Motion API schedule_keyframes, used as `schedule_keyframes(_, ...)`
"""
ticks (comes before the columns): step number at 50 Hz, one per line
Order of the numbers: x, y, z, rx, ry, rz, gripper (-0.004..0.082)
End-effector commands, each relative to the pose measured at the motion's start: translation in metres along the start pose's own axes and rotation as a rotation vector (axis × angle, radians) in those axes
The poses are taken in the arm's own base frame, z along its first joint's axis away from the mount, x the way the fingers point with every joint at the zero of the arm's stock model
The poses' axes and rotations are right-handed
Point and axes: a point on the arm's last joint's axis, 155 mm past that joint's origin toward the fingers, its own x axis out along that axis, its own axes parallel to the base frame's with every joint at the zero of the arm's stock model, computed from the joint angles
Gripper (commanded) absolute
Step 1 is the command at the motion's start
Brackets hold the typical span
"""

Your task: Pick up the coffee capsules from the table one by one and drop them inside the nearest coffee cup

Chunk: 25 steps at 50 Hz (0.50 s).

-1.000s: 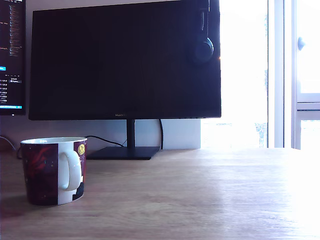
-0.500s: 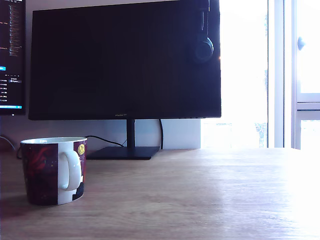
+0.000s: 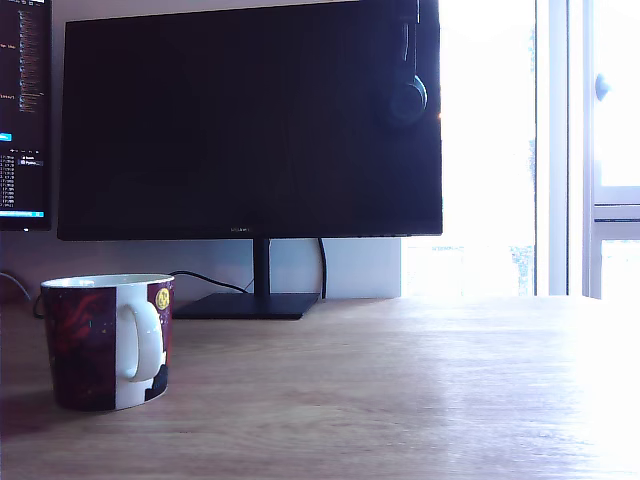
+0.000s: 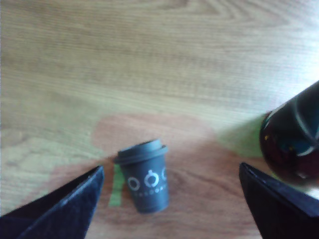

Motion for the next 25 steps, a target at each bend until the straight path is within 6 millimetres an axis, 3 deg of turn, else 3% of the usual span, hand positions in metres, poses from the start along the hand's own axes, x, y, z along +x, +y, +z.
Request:
schedule_keyframes(1, 0.0054, 0.0052, -0.01, 0.0, 0.032, 0.004, 0.079)
schedule_keyframes(25, 0.0126, 0.0088, -0.0164, -0.002, 0.077, 0.0, 0.0777)
